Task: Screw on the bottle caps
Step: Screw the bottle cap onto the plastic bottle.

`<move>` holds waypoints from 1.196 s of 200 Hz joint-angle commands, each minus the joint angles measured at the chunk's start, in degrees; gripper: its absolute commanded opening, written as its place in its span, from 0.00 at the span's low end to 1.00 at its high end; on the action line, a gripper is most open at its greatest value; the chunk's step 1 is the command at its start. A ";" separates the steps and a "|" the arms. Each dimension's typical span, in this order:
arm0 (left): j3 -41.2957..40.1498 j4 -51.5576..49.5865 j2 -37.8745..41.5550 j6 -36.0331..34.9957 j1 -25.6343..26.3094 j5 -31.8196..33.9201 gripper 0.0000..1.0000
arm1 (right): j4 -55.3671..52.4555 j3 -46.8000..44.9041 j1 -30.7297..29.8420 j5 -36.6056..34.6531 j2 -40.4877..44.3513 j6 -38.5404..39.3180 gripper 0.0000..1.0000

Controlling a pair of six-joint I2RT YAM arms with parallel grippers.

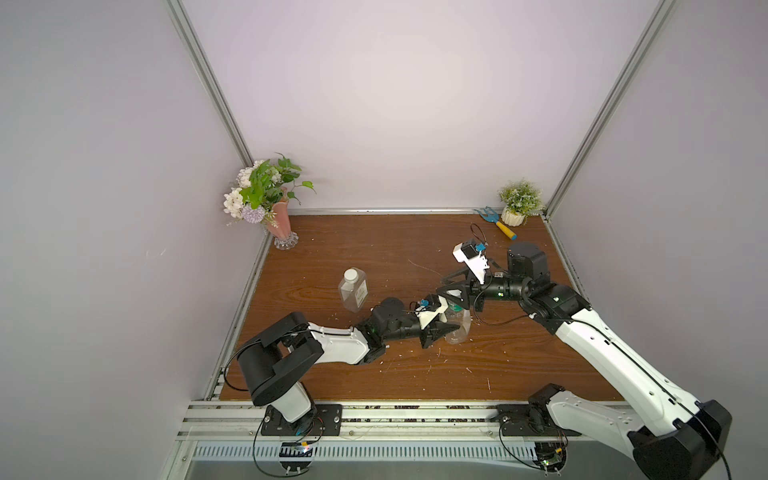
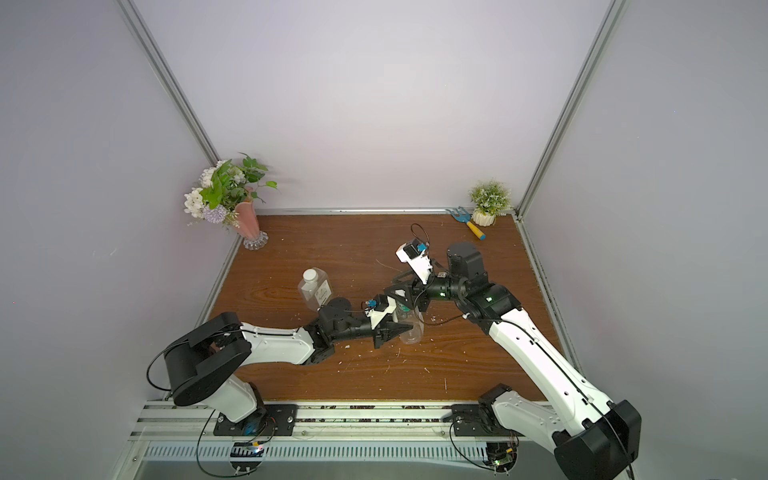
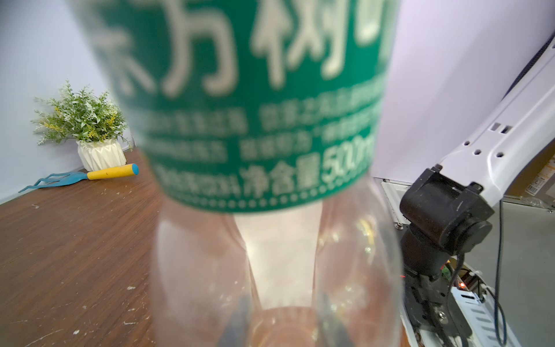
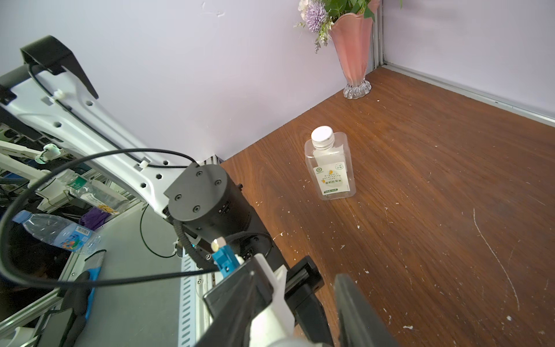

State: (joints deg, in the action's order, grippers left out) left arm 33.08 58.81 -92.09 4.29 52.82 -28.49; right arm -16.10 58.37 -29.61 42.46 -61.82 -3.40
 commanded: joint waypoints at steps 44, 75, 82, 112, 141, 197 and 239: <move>2.16 -1.71 -1.07 -0.49 -0.61 -0.57 0.01 | -1.04 2.07 -0.01 -1.67 2.03 1.29 0.52; 2.32 -2.04 -1.16 -0.57 -0.61 -0.65 0.01 | -1.56 2.37 -0.01 -1.59 1.71 1.50 0.47; 2.35 -2.32 -1.22 -0.66 -0.61 -0.84 0.01 | -1.49 2.28 -0.01 -1.99 1.84 1.55 0.47; 2.56 -2.64 -1.51 -0.83 -0.61 -1.29 0.01 | -1.64 2.34 -0.01 -2.81 2.06 1.80 0.45; 2.78 -3.21 -1.66 -1.17 -0.61 -1.25 0.01 | -1.78 2.87 -0.01 -3.29 1.80 1.74 0.33; 3.07 -3.35 -1.55 -1.94 -0.52 10.89 0.01 | 0.14 1.31 -2.08 -18.08 3.40 -1.90 0.00; 5.20 -3.37 -2.85 -1.49 0.56 22.51 0.01 | 1.29 0.42 -12.83 -41.79 0.72 -8.25 0.00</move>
State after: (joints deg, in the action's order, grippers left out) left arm 36.18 55.88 -93.49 2.24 53.45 -18.92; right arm -15.25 58.57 -36.27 18.90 -60.45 -4.75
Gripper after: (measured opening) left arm 0.292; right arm 0.440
